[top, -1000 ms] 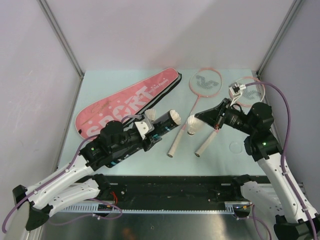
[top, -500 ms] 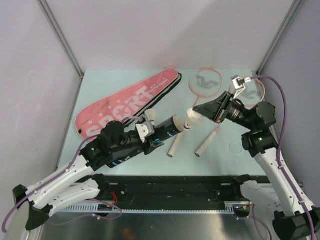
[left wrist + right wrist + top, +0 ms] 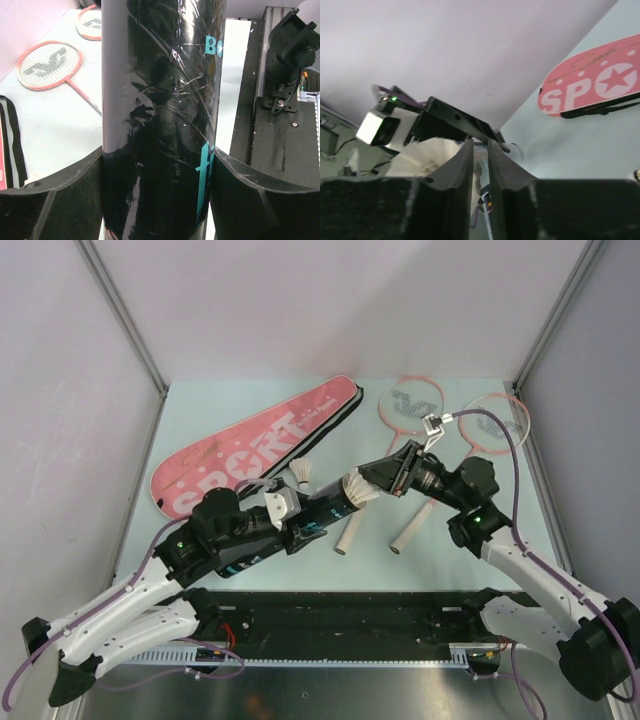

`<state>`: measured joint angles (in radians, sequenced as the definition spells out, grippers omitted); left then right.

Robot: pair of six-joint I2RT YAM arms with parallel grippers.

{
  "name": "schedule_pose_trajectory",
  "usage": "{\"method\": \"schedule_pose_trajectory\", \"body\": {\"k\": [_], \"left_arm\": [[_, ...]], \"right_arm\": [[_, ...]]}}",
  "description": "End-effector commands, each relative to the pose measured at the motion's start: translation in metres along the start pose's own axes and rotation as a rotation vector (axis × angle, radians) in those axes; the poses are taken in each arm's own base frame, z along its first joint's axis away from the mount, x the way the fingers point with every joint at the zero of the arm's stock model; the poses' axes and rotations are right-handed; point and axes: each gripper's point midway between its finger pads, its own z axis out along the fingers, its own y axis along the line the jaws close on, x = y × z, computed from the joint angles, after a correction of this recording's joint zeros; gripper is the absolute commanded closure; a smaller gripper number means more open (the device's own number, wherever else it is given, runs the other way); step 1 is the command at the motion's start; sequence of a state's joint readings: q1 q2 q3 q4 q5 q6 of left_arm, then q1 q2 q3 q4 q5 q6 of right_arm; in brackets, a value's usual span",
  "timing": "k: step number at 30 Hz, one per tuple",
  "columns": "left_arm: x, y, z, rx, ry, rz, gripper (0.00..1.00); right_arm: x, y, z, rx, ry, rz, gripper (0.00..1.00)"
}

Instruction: Pack up the badminton gear

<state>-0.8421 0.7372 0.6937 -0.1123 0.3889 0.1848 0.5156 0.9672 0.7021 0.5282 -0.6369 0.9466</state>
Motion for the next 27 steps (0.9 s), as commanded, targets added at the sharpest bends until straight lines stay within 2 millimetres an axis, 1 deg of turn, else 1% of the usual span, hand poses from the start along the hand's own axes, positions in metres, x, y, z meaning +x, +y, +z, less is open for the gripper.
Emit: {"method": "schedule_pose_trajectory", "body": {"k": [1, 2, 3, 4, 5, 6, 7, 8, 9, 10, 11, 12, 13, 14, 16, 17, 18, 19, 20, 21, 22, 23, 25, 26, 27], "left_arm": [[-0.036, 0.003, -0.003, -0.015, -0.146, 0.056, 0.82], [-0.036, 0.003, -0.003, -0.017, -0.149, 0.054, 0.83], [-0.037, 0.004, -0.003, -0.021, -0.153, 0.055, 0.82], [-0.037, 0.005, -0.003, -0.027, -0.152, 0.056, 0.82], [-0.036, 0.006, -0.002, -0.031, -0.148, 0.055, 0.82], [-0.036, 0.008, -0.002, -0.043, -0.146, 0.054, 0.82], [-0.035, 0.01, -0.002, -0.05, -0.144, 0.053, 0.82], [-0.035, 0.012, -0.001, -0.061, -0.141, 0.051, 0.83], [-0.035, 0.013, -0.002, -0.07, -0.141, 0.05, 0.83], [-0.034, 0.015, -0.002, -0.077, -0.138, 0.05, 0.83], [-0.035, 0.015, -0.002, -0.082, -0.14, 0.051, 0.82], [-0.032, 0.017, -0.001, -0.089, -0.131, 0.049, 0.82], [-0.03, 0.021, 0.0, -0.11, -0.123, 0.047, 0.82], [-0.03, 0.023, 0.0, -0.121, -0.12, 0.049, 0.83], [-0.026, 0.025, 0.001, -0.131, -0.108, 0.044, 0.83], [-0.025, 0.026, 0.002, -0.131, -0.103, 0.043, 0.83], [-0.025, 0.026, 0.003, -0.131, -0.102, 0.044, 0.83], [-0.024, 0.027, 0.003, -0.133, -0.098, 0.043, 0.83], [-0.025, 0.027, 0.003, -0.133, -0.1, 0.046, 0.83], [-0.024, 0.027, 0.004, -0.135, -0.098, 0.049, 0.83], [-0.023, 0.028, 0.004, -0.139, -0.093, 0.049, 0.83], [-0.023, 0.029, 0.004, -0.145, -0.093, 0.05, 0.83], [-0.023, 0.03, 0.003, -0.15, -0.092, 0.053, 0.83], [-0.022, 0.03, 0.004, -0.149, -0.089, 0.052, 0.83], [-0.022, 0.03, 0.004, -0.147, -0.091, 0.056, 0.83]], "right_arm": [[0.002, -0.004, 0.014, 0.032, -0.057, -0.116, 0.75], [0.009, -0.002, 0.016, 0.035, -0.046, -0.12, 0.7], [0.016, -0.006, 0.015, 0.061, -0.023, -0.143, 0.66], [0.019, -0.01, 0.015, 0.085, -0.017, -0.153, 0.6], [0.018, -0.014, 0.014, 0.116, -0.028, -0.175, 0.49], [0.032, -0.018, 0.014, 0.149, 0.018, -0.176, 0.47], [0.034, -0.022, 0.014, 0.18, 0.034, -0.233, 0.47], [0.025, -0.025, 0.016, 0.249, -0.004, -0.26, 0.47], [0.04, -0.029, 0.016, 0.299, 0.044, -0.268, 0.47], [0.045, -0.033, 0.017, 0.339, 0.052, -0.293, 0.46], [0.038, -0.038, 0.018, 0.397, 0.021, -0.344, 0.46], [0.042, -0.04, 0.018, 0.419, 0.035, -0.367, 0.46], [0.052, -0.032, 0.021, 0.397, 0.06, -0.382, 0.45], [0.054, -0.027, 0.022, 0.379, 0.074, -0.398, 0.37], [0.058, -0.021, 0.022, 0.354, 0.117, -0.403, 0.31], [0.062, -0.019, 0.018, 0.347, 0.156, -0.407, 0.3], [0.062, -0.019, 0.013, 0.366, 0.18, -0.404, 0.27], [0.054, -0.022, 0.009, 0.381, 0.175, -0.402, 0.25], [0.051, -0.013, 0.004, 0.344, 0.188, -0.397, 0.23], [0.048, -0.013, -0.004, 0.355, 0.197, -0.389, 0.22], [0.039, -0.01, -0.008, 0.351, 0.184, -0.387, 0.2], [0.033, -0.006, -0.014, 0.317, 0.193, -0.378, 0.14], [0.026, 0.0, -0.022, 0.281, 0.215, -0.359, 0.13], [0.023, -0.001, -0.027, 0.264, 0.231, -0.346, 0.13], [0.024, -0.001, -0.032, 0.265, 0.245, -0.34, 0.13]]}}
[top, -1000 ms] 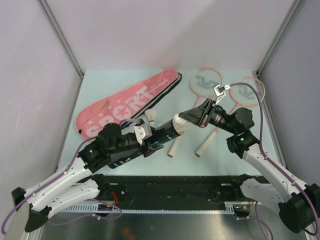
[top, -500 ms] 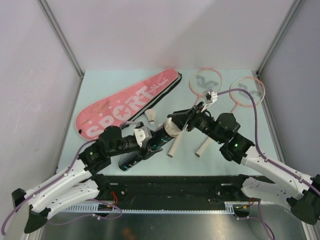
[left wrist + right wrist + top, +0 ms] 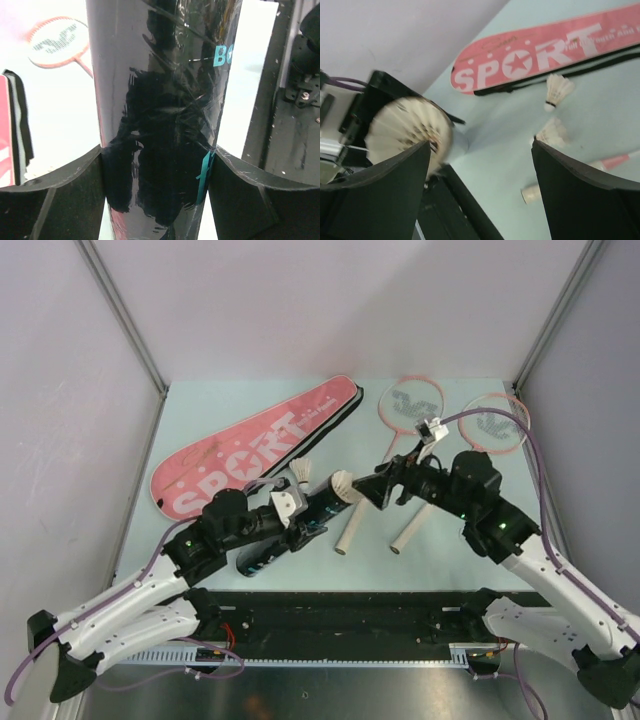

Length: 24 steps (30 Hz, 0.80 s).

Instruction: Pack up the badminton gear

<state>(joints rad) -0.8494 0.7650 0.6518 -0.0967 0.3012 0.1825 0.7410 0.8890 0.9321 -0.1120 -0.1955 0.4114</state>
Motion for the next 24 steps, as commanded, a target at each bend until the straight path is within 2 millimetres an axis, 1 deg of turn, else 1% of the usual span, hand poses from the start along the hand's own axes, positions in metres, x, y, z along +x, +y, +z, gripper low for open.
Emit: {"method": "schedule_pose_trajectory", "body": {"k": [1, 3, 5, 7, 8, 9, 10, 12, 13, 14, 15, 16, 17, 19, 20, 21, 22, 23, 24], "left_arm": [[-0.049, 0.018, -0.004, -0.079, -0.157, 0.066, 0.83], [-0.047, 0.018, -0.003, -0.076, -0.151, 0.064, 0.83], [-0.047, 0.016, -0.003, -0.066, -0.154, 0.067, 0.83], [-0.048, 0.012, -0.002, -0.043, -0.156, 0.072, 0.83], [-0.048, 0.012, -0.002, -0.04, -0.155, 0.075, 0.83], [-0.047, 0.012, -0.001, -0.039, -0.151, 0.072, 0.83], [-0.045, 0.012, -0.001, -0.041, -0.146, 0.069, 0.83], [-0.047, 0.012, -0.001, -0.038, -0.144, 0.071, 0.82], [-0.047, 0.012, 0.001, -0.034, -0.137, 0.07, 0.82], [-0.056, 0.013, 0.0, -0.032, -0.153, 0.08, 0.82], [-0.052, 0.012, -0.001, -0.026, -0.127, 0.075, 0.82], [-0.052, 0.012, 0.0, -0.023, -0.121, 0.076, 0.83], [-0.054, 0.014, -0.001, -0.037, -0.12, 0.08, 0.83], [-0.052, 0.021, -0.003, -0.076, -0.109, 0.077, 0.83], [-0.05, 0.03, -0.005, -0.132, -0.101, 0.066, 0.84], [-0.048, 0.035, -0.007, -0.161, -0.096, 0.061, 0.84], [-0.046, 0.039, -0.007, -0.189, -0.088, 0.054, 0.84], [-0.042, 0.044, -0.007, -0.217, -0.076, 0.042, 0.85], [-0.039, 0.051, -0.008, -0.261, -0.062, 0.036, 0.86]], "right_arm": [[0.014, 0.01, -0.029, -0.122, 0.152, -0.007, 0.12], [0.017, 0.01, -0.032, -0.131, 0.17, -0.011, 0.1], [0.022, 0.01, -0.029, -0.142, 0.202, 0.0, 0.1], [0.028, 0.01, -0.019, -0.152, 0.226, 0.01, 0.1], [0.026, 0.012, -0.016, -0.158, 0.219, 0.02, 0.1], [0.022, 0.02, -0.012, -0.176, 0.204, 0.017, 0.09], [0.027, 0.017, -0.003, -0.163, 0.22, 0.03, 0.09], [0.035, 0.021, 0.008, -0.167, 0.254, 0.039, 0.09], [0.046, 0.026, 0.014, -0.167, 0.289, 0.037, 0.09], [0.056, 0.023, 0.021, -0.155, 0.322, 0.038, 0.1], [0.055, 0.024, 0.023, -0.161, 0.32, 0.021, 0.1], [0.048, 0.017, 0.023, -0.129, 0.299, 0.008, 0.1], [0.031, 0.015, 0.014, -0.103, 0.245, -0.012, 0.1], [0.003, -0.004, -0.002, -0.021, 0.148, -0.017, 0.08], [-0.029, -0.015, -0.023, 0.042, 0.028, -0.026, 0.06], [-0.043, -0.022, -0.032, 0.084, -0.038, -0.02, 0.02], [-0.046, -0.032, -0.039, 0.118, -0.083, -0.014, 0.0], [-0.063, -0.039, -0.045, 0.143, -0.159, -0.014, 0.0], [-0.065, -0.043, -0.048, 0.157, -0.183, 0.006, 0.0]]}}
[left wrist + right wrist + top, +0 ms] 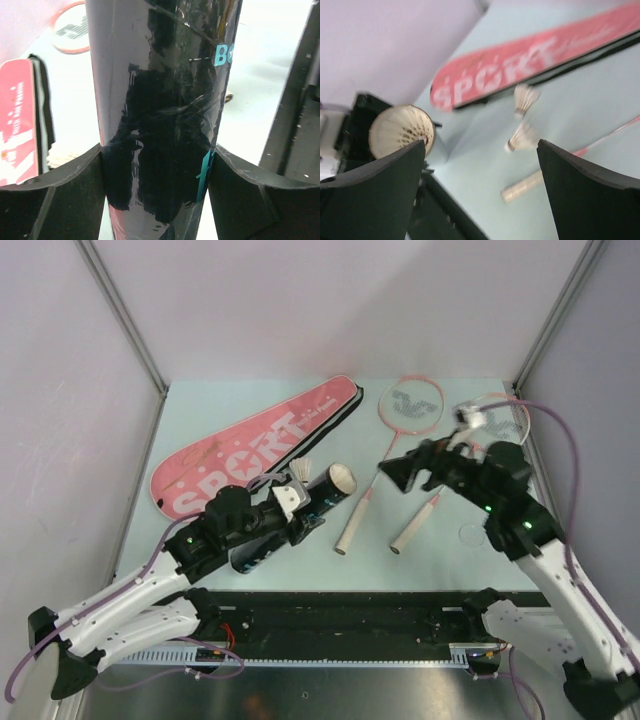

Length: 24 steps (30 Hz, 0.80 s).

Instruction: Pack up the badminton gear

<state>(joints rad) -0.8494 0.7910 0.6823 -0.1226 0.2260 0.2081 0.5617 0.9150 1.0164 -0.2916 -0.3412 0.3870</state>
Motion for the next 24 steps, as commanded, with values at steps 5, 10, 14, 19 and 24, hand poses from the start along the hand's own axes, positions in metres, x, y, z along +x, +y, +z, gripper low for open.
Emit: {"method": "schedule_pose_trajectory", "body": {"k": [5, 10, 14, 19, 24], "left_arm": [[-0.029, 0.058, -0.015, -0.319, -0.062, 0.003, 0.88], [-0.038, 0.077, -0.045, -0.464, -0.113, 0.004, 0.82], [-0.044, 0.082, -0.062, -0.516, -0.154, 0.007, 0.81], [-0.05, 0.083, -0.069, -0.527, -0.182, 0.012, 0.81], [-0.05, 0.077, -0.062, -0.483, -0.181, 0.014, 0.81]], "right_arm": [[-0.036, -0.049, -0.001, 0.129, -0.207, 0.046, 0.0], [-0.001, -0.111, 0.065, 0.104, -0.073, 0.023, 0.0], [0.055, -0.133, 0.12, -0.035, 0.11, 0.004, 0.06], [0.103, -0.129, 0.168, -0.195, 0.28, 0.003, 0.18], [0.146, -0.128, 0.194, -0.245, 0.361, -0.005, 0.23]]}}
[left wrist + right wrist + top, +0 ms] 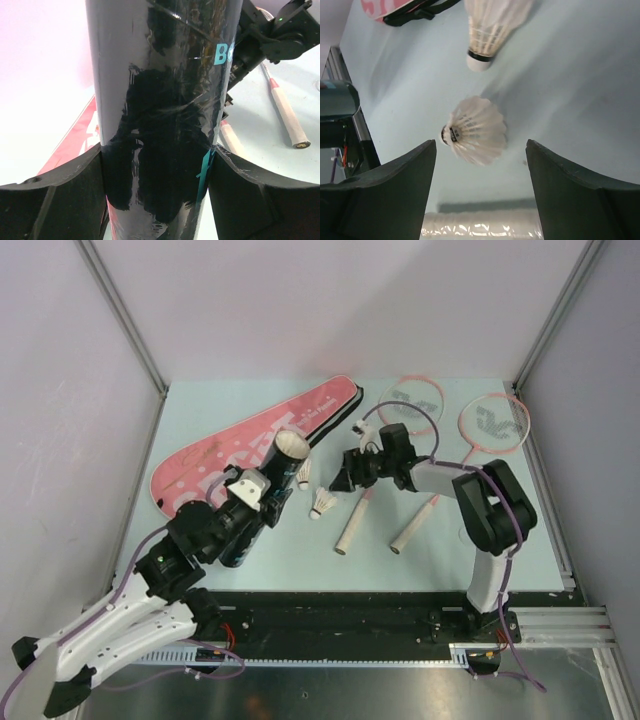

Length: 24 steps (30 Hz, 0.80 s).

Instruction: Pack up the badminton gear

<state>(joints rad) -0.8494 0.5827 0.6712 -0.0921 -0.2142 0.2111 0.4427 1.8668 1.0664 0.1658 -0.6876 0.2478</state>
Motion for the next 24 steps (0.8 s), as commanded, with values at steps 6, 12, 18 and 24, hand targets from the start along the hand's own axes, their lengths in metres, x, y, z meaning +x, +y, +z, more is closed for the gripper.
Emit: {"method": "schedule_pose_trajectory", "body": {"k": [6, 12, 18, 24], "left_arm": [[-0.011, -0.008, 0.007, 0.046, -0.043, -0.005, 0.82], [-0.008, -0.012, 0.01, 0.063, -0.034, -0.005, 0.82], [-0.003, -0.02, 0.014, 0.103, -0.018, 0.003, 0.82], [0.006, -0.03, 0.021, 0.148, 0.015, 0.024, 0.82]], "right_arm": [[-0.007, 0.033, 0.037, -0.203, 0.02, -0.127, 0.42], [0.008, 0.047, 0.041, -0.24, 0.073, -0.073, 0.64], [-0.031, 0.084, 0.005, -0.289, 0.0, -0.055, 1.0], [-0.082, 0.092, -0.097, 0.156, -0.237, -0.129, 1.0]]}}
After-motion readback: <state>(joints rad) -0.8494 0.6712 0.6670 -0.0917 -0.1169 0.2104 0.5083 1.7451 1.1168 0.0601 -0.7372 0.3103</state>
